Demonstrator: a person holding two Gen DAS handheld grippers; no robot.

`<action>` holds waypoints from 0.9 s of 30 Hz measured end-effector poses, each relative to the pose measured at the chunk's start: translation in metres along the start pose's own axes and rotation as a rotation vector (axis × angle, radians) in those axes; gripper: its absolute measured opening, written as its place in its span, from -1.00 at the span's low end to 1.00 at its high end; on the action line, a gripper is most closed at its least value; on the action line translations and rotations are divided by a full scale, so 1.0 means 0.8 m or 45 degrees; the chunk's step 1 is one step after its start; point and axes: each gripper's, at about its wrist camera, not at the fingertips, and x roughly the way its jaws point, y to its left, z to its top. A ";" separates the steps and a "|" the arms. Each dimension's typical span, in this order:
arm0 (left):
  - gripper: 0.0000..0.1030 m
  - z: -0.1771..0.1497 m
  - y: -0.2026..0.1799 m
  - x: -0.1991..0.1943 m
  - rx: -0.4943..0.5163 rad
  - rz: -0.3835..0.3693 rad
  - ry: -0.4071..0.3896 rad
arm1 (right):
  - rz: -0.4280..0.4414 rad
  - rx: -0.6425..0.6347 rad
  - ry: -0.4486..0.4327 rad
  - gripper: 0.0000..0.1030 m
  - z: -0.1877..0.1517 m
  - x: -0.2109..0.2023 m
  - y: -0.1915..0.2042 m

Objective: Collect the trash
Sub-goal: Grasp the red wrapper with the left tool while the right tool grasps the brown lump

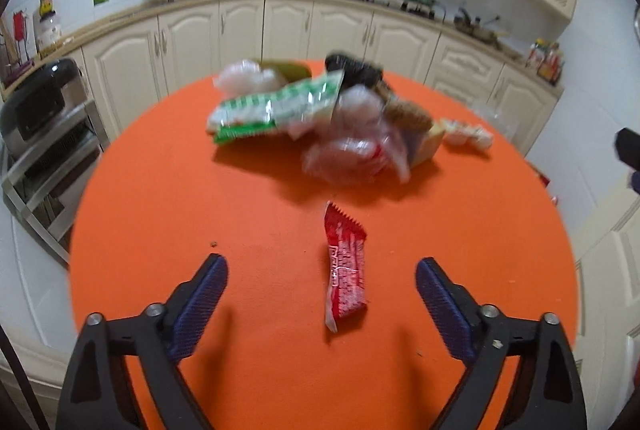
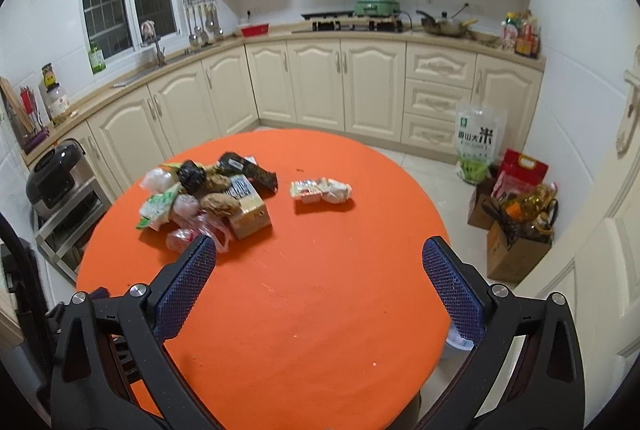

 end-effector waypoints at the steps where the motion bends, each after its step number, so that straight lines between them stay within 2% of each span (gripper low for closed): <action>1: 0.49 0.012 -0.005 0.012 0.003 0.004 0.026 | 0.003 0.003 0.015 1.00 -0.001 0.007 -0.002; 2: 0.38 0.020 -0.009 0.024 0.007 0.001 0.054 | 0.008 0.005 0.025 1.00 -0.001 0.013 -0.003; 3: 0.39 0.035 -0.009 0.032 0.021 0.016 0.047 | 0.018 0.009 0.038 1.00 -0.001 0.021 -0.004; 5: 0.14 0.064 -0.017 0.044 0.038 -0.012 0.045 | 0.041 0.009 0.062 1.00 -0.001 0.036 -0.003; 6: 0.13 0.073 -0.017 0.052 0.045 0.001 0.043 | 0.050 0.009 0.069 1.00 0.000 0.041 -0.002; 7: -0.09 0.083 -0.020 0.058 0.055 0.006 0.042 | 0.067 0.011 0.080 1.00 0.001 0.050 -0.001; 8: -0.13 0.086 -0.020 0.064 0.062 0.016 0.039 | 0.093 0.009 0.090 1.00 0.002 0.058 0.002; 9: -0.40 0.091 -0.021 0.070 0.065 0.008 0.039 | 0.110 0.005 0.096 1.00 0.003 0.063 0.004; 10: -0.60 0.095 -0.021 0.077 0.068 0.014 0.036 | 0.131 -0.006 0.101 1.00 0.005 0.071 0.009; 11: -0.66 0.101 -0.019 0.085 0.066 -0.003 0.043 | 0.153 -0.021 0.106 1.00 0.007 0.080 0.014; 16: -0.77 0.083 -0.005 0.097 0.071 -0.015 0.034 | 0.247 -0.087 0.137 0.91 0.020 0.121 0.047; 17: -0.78 0.091 -0.003 0.100 0.068 -0.007 0.025 | 0.256 -0.107 0.145 0.89 0.023 0.130 0.054; 18: -0.78 0.076 0.007 0.095 0.065 0.002 0.017 | 0.263 -0.119 0.151 0.86 0.025 0.135 0.060; 20: -0.80 0.087 0.016 0.098 0.041 0.004 0.008 | 0.286 -0.152 0.169 0.83 0.029 0.151 0.074; 22: -0.81 0.073 0.023 0.091 0.021 0.014 -0.008 | 0.300 -0.184 0.187 0.79 0.031 0.162 0.086; 27: -0.81 0.076 0.035 0.090 -0.009 0.025 -0.041 | 0.282 -0.281 0.229 0.57 0.029 0.190 0.112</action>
